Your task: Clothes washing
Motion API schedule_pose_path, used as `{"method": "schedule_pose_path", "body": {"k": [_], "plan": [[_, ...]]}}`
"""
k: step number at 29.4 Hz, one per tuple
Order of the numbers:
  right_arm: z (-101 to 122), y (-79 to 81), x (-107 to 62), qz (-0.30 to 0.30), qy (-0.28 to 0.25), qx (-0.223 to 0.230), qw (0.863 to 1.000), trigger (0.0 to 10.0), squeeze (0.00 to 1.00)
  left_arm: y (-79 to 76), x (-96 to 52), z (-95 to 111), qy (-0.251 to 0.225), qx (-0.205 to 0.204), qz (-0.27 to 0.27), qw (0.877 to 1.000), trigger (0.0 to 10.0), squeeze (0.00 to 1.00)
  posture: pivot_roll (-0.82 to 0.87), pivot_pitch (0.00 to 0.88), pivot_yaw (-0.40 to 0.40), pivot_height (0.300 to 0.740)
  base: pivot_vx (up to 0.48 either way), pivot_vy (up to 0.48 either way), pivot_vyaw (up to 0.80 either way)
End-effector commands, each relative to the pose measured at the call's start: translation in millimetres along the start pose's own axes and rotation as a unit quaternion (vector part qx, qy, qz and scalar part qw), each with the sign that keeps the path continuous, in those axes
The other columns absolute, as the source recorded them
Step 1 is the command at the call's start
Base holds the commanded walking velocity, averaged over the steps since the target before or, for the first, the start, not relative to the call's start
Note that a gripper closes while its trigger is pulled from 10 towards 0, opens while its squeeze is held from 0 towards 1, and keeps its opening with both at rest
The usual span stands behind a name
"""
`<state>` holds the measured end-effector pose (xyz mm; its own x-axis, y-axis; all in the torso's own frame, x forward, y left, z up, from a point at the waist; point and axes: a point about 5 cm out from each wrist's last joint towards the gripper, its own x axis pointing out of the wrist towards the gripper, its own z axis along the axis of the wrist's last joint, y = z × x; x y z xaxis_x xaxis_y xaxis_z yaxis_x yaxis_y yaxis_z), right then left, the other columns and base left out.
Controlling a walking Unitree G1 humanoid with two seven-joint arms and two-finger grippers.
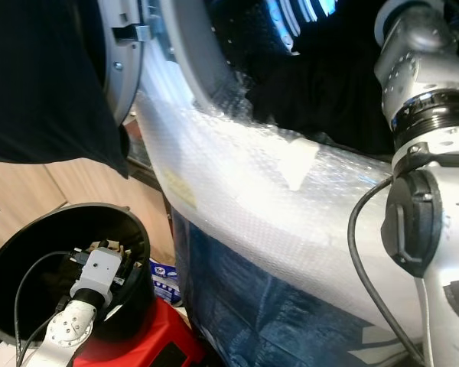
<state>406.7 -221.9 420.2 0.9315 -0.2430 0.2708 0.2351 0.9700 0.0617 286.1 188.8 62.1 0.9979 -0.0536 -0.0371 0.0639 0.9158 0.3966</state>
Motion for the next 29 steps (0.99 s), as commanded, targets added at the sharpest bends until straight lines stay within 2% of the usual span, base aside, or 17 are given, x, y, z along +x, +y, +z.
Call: {"method": "schedule_pose_path", "body": {"k": [1, 5, 6, 19, 29], "plan": [[-2, 3.5, -0.1, -0.002, 0.008, -0.017, 1.0, 10.0, 0.0, -7.2, -4.1, -6, 0.016, 0.007, -0.016, 1.0, 10.0, 0.0, 0.08, 0.053, -0.042, 0.74, 0.0, 0.0, 0.0], [-4, 6.8, -0.3, 0.002, 0.006, -0.02, 1.0, 10.0, 0.0, -7.6, -5.2, -7, 0.019, 0.005, -0.016, 1.0, 10.0, 0.0, 0.08, 0.047, -0.038, 0.74, 0.0, 0.0, 0.0], [-4, 7.8, -0.3, 0.005, 0.005, -0.02, 1.0, 10.0, 1.0, -7.6, -5.3, -7, 0.02, 0.005, -0.018, 1.0, 10.0, 0.0, 0.08, 0.044, -0.037, 0.74, 0.0, 0.0, 0.0], [1, 23.6, -1.5, 0.061, -0.005, -0.029, 0.998, 10.0, 1.0, -6.6, -5.3, -7, 0.022, 0.009, -0.022, 0.999, 10.0, 0.0, 0.07, 0.084, -0.024, 0.74, 0.0, 0.0, 0.0], [-2, 21.3, -1.3, 0.067, -0.001, -0.032, 0.997, 10.0, 1.0, -1.2, -4.5, -7, 0.024, 0.008, -0.01, 1.0, 10.0, 0.0, 0.06, 0.107, -0.027, 0.74, 0.0, 0.0, 0.0]]}}
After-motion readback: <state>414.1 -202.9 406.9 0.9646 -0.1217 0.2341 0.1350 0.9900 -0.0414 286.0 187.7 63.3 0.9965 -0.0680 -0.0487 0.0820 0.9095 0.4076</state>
